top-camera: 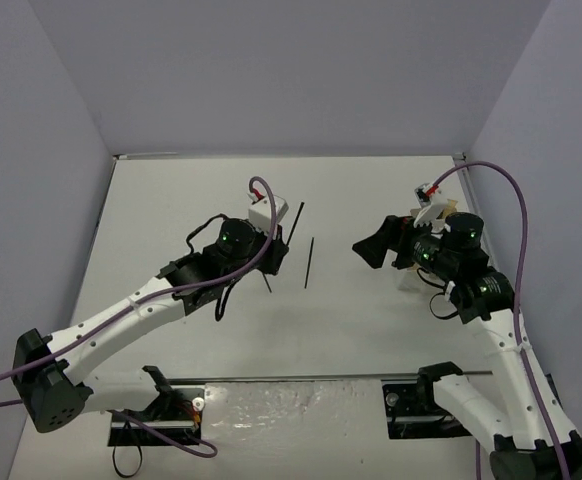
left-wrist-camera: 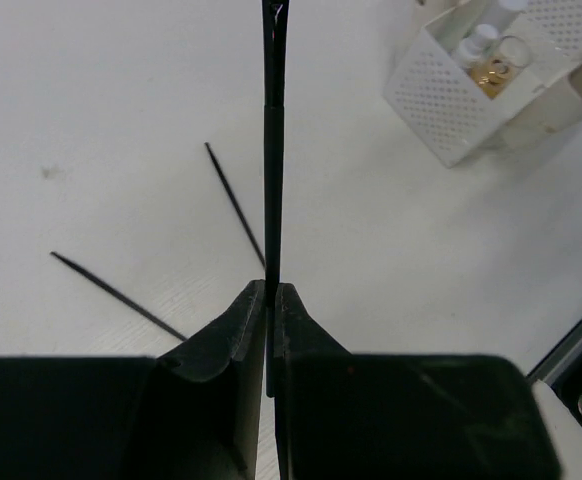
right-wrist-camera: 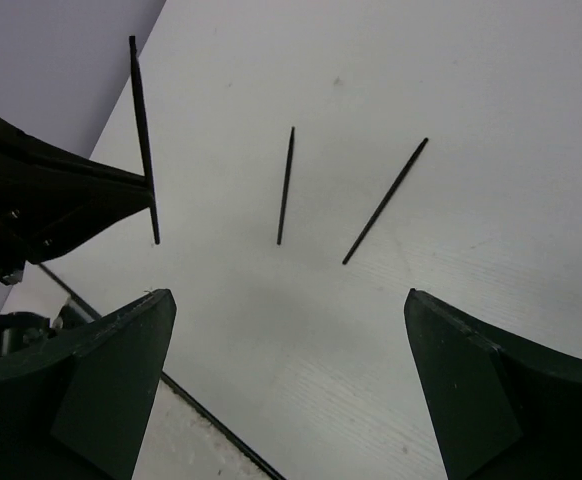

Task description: Organize the makeup

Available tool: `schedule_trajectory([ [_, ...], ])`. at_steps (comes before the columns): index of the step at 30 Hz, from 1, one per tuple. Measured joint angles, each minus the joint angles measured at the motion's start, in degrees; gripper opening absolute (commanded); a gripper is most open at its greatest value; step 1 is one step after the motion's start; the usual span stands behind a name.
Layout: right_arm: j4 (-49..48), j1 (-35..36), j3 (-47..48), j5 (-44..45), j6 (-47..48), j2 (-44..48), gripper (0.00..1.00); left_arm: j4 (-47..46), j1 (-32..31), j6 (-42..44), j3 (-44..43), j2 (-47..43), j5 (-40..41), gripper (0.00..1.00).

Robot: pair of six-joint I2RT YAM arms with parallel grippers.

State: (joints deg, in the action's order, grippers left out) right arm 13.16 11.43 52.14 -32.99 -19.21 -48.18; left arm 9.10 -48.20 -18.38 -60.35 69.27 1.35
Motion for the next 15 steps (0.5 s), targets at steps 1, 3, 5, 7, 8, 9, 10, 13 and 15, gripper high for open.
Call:
schedule_trajectory([
  [1,-0.5,0.8,0.1,-0.6,-0.3,-0.5,0.94,-0.9,-1.1,0.5,0.0,-0.1,-0.2,0.0],
  [3,-2.0,3.2,0.2,-0.9,-1.4,-1.3,0.93,-2.2,-3.4,1.2,0.0,0.2,-0.5,0.0],
  [5,-4.1,6.4,0.2,-0.9,-2.6,-1.8,0.92,-2.9,-5.0,1.7,0.0,0.9,-1.0,0.0],
  [7,-6.2,9.0,0.2,-1.1,-3.8,-2.2,0.9,-3.9,-6.2,1.9,0.0,1.7,-1.6,0.0],
  [8,-7.3,9.9,0.2,-1.1,-4.3,-2.3,0.89,-4.5,-6.6,1.9,0.0,2.0,-1.8,0.0],
  [9,-8.2,10.4,0.2,-0.9,-4.7,-2.5,0.88,-5.0,-7.0,1.9,0.0,2.3,-2.0,0.0],
  [10,-9.1,10.8,0.2,-0.8,-5.1,-2.6,0.87,-5.5,-7.4,1.9,0.0,2.5,-2.1,0.0],
  [13,-11.0,11.4,0.2,0.0,-6.0,-3.3,0.83,-6.7,-8.4,1.9,0.0,2.8,-2.5,0.0],
  [15,-12.1,11.7,0.2,0.4,-6.4,-4.0,0.78,-7.3,-8.9,1.9,0.0,2.9,-2.7,0.0],
])
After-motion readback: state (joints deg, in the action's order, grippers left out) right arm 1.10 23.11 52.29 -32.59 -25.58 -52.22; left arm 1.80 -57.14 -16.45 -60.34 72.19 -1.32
